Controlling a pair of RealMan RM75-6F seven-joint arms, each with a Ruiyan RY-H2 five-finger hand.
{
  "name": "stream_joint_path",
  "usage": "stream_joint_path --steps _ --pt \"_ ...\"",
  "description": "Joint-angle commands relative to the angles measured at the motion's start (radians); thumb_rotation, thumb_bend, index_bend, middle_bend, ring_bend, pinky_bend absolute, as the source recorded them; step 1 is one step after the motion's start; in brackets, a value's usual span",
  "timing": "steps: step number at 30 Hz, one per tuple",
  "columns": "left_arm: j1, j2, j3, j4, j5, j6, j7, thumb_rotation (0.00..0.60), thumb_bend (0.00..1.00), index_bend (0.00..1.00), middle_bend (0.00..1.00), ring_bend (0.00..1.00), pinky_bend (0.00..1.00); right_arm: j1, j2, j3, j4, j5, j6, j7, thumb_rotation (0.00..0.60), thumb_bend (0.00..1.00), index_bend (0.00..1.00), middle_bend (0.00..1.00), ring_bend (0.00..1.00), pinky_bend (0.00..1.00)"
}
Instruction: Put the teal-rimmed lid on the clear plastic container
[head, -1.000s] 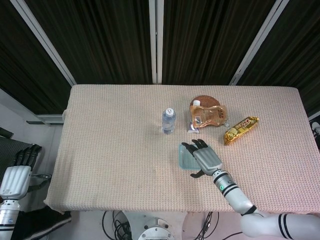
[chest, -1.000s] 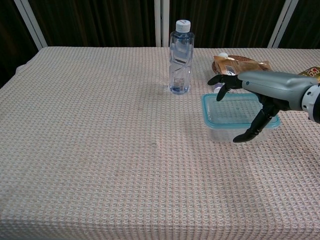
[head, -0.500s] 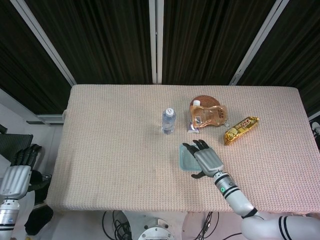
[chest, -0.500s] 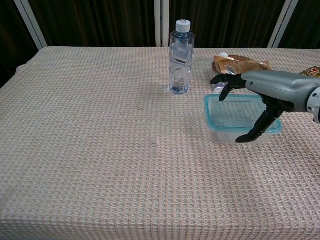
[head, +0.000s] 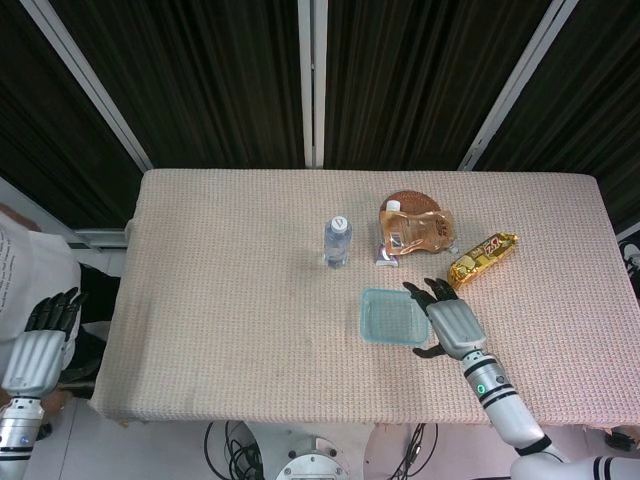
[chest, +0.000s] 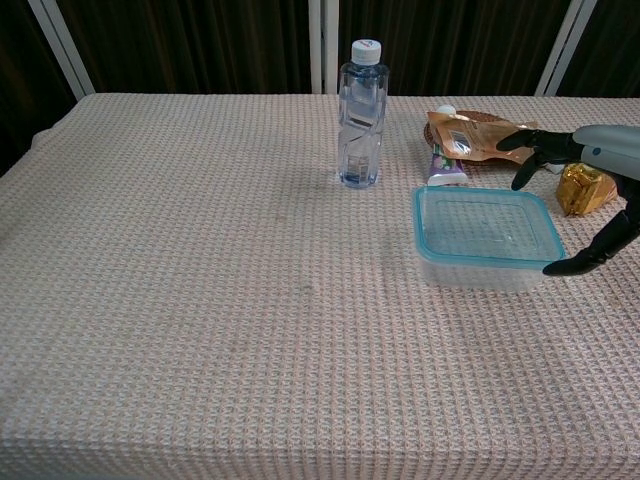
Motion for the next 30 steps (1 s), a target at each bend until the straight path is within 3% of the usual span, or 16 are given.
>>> stream_joint_path --steps 1,8,14,21,30 --pt "0.001 0.001 0.001 -0.002 0.000 0.001 0.001 0.600 0.00 0.03 0.00 0.00 0.07 0.003 -0.015 0.002 0.034 0.024 -0.038 0.012 0.600 0.00 0.00 0.22 0.00 0.00" --pt "0.006 0.002 0.003 -0.003 -0.004 0.004 0.000 0.600 0.00 0.03 0.00 0.00 0.07 0.012 -0.040 0.007 0.070 0.054 -0.078 0.003 0.600 0.00 0.00 0.22 0.00 0.00" --pt "0.007 0.003 0.001 -0.002 -0.002 0.008 -0.001 0.600 0.00 0.03 0.00 0.00 0.07 -0.020 -0.018 0.013 0.041 -0.010 -0.021 0.028 0.600 0.00 0.00 0.22 0.00 0.00" --pt "0.003 0.000 -0.010 -0.004 0.005 0.024 0.002 0.600 0.00 0.03 0.00 0.00 0.07 -0.128 0.061 0.000 0.015 -0.183 0.184 0.077 0.600 0.00 0.00 0.17 0.00 0.00" --pt "0.017 -0.012 -0.019 -0.029 0.005 0.064 0.020 0.600 0.00 0.03 0.00 0.00 0.07 -0.329 0.146 -0.075 0.108 -0.429 0.478 0.264 0.600 0.00 0.00 0.03 0.00 0.00"
